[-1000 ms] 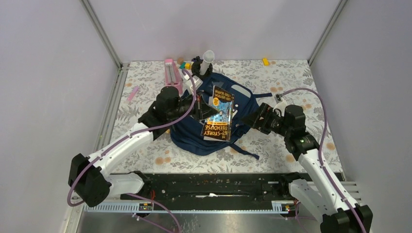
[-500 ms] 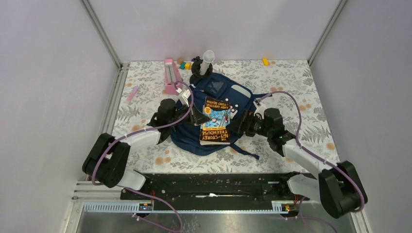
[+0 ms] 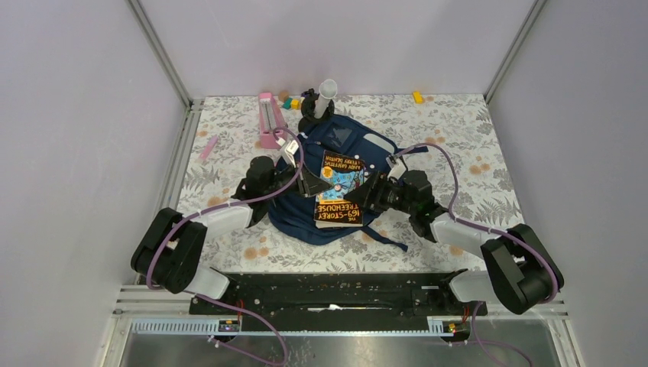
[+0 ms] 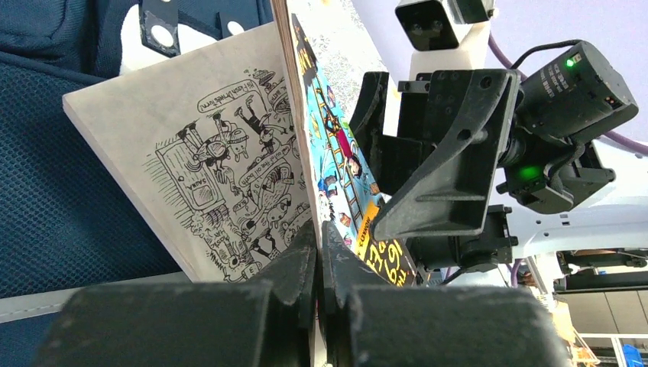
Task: Pack the student bag
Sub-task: Place the book in the student bag.
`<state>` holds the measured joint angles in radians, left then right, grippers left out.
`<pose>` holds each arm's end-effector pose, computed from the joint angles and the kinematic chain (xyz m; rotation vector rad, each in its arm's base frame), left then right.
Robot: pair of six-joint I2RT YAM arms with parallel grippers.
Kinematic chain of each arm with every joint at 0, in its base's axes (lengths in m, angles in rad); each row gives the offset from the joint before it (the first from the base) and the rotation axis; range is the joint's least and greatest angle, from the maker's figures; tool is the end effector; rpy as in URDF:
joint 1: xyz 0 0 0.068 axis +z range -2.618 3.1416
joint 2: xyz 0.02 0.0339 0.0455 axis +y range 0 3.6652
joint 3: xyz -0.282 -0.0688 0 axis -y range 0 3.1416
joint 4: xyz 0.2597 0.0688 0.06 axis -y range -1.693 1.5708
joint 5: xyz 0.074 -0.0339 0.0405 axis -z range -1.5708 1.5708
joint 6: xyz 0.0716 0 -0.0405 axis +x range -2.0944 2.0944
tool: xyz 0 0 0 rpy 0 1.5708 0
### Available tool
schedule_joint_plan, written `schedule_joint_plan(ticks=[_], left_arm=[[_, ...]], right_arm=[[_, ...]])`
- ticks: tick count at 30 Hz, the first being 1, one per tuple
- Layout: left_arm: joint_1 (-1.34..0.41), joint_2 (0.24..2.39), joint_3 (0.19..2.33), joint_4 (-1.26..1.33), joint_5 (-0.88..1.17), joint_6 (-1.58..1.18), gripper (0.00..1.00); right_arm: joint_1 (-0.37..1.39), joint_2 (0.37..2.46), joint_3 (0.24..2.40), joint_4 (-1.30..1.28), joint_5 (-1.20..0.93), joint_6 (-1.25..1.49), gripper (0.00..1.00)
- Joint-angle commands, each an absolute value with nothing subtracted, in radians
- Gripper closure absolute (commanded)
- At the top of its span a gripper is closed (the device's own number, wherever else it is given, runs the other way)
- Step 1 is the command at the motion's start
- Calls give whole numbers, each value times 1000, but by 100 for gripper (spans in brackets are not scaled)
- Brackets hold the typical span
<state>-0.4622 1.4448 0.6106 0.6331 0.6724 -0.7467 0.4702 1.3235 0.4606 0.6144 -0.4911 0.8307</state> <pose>0.2763 -0.1875 0.2152 0.2671 1.9551 -1.4263 0.2507 0.1653 0.1949 -0.0247 2.0128 1.3248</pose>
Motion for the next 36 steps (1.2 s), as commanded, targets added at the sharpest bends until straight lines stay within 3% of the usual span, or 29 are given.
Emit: schedule_joint_plan(ticks=[1, 4, 10, 11, 13, 14, 15, 17, 24, 26, 31, 36], left_arm=[[-456, 1445, 609, 742, 700, -749, 100], [-457, 1437, 600, 756, 700, -747, 100], [-465, 1393, 609, 717, 709, -714, 100], [-468, 1380, 620, 679, 709, -702, 94], [-473, 1341, 643, 588, 705, -676, 61], [-475, 1306, 655, 534, 702, -662, 38], [-475, 1277, 670, 479, 691, -646, 27], [-479, 1205, 713, 334, 659, -597, 18], [-507, 1064, 946, -324, 530, -173, 12], [-550, 1079, 981, -470, 411, -38, 12], [-814, 1180, 944, -570, 41, 202, 13], [-851, 1188, 898, -563, 93, 273, 13]], right_arm=[[516, 1340, 503, 741, -507, 891, 25], [527, 1344, 499, 813, -502, 949, 34], [529, 1301, 518, 774, -467, 963, 79], [528, 1281, 519, 751, -453, 957, 87], [527, 1220, 525, 684, -414, 927, 100], [524, 1180, 529, 630, -387, 903, 100], [515, 1140, 539, 567, -354, 880, 100], [477, 1053, 558, 443, -319, 837, 100], [183, 815, 696, -53, -354, 645, 100], [130, 788, 733, -162, -353, 583, 100], [63, 718, 771, -249, -380, 553, 100], [53, 675, 777, -291, -416, 548, 100]])
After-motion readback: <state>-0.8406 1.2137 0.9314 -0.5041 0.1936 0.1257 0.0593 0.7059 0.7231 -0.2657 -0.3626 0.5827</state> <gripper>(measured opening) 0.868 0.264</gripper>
